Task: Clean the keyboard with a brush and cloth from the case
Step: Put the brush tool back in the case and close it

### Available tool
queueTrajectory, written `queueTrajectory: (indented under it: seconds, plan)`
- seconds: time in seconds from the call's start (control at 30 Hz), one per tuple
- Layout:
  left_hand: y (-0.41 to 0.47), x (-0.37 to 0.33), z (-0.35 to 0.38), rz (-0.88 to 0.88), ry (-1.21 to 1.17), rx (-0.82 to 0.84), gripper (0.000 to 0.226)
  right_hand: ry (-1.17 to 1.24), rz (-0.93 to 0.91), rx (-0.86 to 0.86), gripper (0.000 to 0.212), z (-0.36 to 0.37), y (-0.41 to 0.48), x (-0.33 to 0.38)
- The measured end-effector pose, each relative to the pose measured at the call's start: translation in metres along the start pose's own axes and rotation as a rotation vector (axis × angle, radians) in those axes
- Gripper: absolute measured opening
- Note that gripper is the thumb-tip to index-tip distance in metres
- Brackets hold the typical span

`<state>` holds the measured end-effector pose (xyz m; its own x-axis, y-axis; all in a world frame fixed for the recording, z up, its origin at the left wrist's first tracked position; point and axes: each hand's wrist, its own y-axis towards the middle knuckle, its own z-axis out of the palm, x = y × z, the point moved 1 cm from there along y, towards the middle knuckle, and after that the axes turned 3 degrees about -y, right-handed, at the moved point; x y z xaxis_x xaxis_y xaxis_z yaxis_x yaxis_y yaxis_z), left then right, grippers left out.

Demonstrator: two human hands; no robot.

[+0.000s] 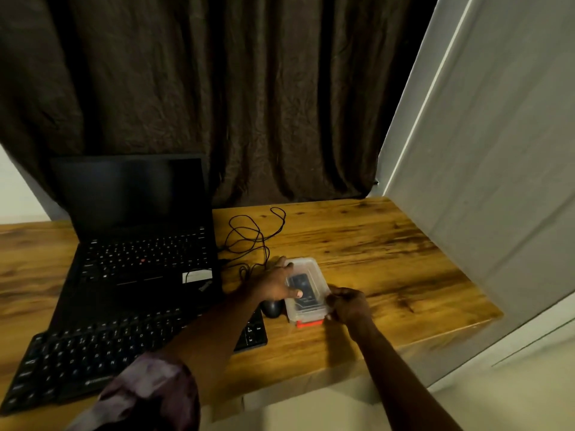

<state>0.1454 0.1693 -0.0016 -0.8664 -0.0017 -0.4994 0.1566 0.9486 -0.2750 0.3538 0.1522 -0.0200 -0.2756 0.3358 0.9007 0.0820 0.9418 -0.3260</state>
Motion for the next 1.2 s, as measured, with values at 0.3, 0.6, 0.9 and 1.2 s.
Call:
queueTrajectory:
  seconds: [0.3, 0.6, 0.9, 1.2]
  plan:
    - [-0.005, -0.005, -0.001, 0.010, -0.081, -0.028, 0.088, 0.055, 0.061, 0.021, 0.020, 0.001, -0.006, -0.003]
    - [-0.005, -0.015, -0.002, -0.011, 0.106, 0.030, 0.085, 0.109, 0.282, 0.100, 0.033, 0.004, -0.020, -0.012]
    - [-0.007, -0.015, 0.001, -0.064, 0.000, -0.026, 0.087, 0.137, 0.186, 0.035, 0.041, 0.004, -0.033, -0.016]
    - [-0.006, -0.009, -0.005, -0.182, -0.252, -0.075, 0.076, 0.133, 0.297, 0.158, 0.041, 0.002, -0.029, -0.010]
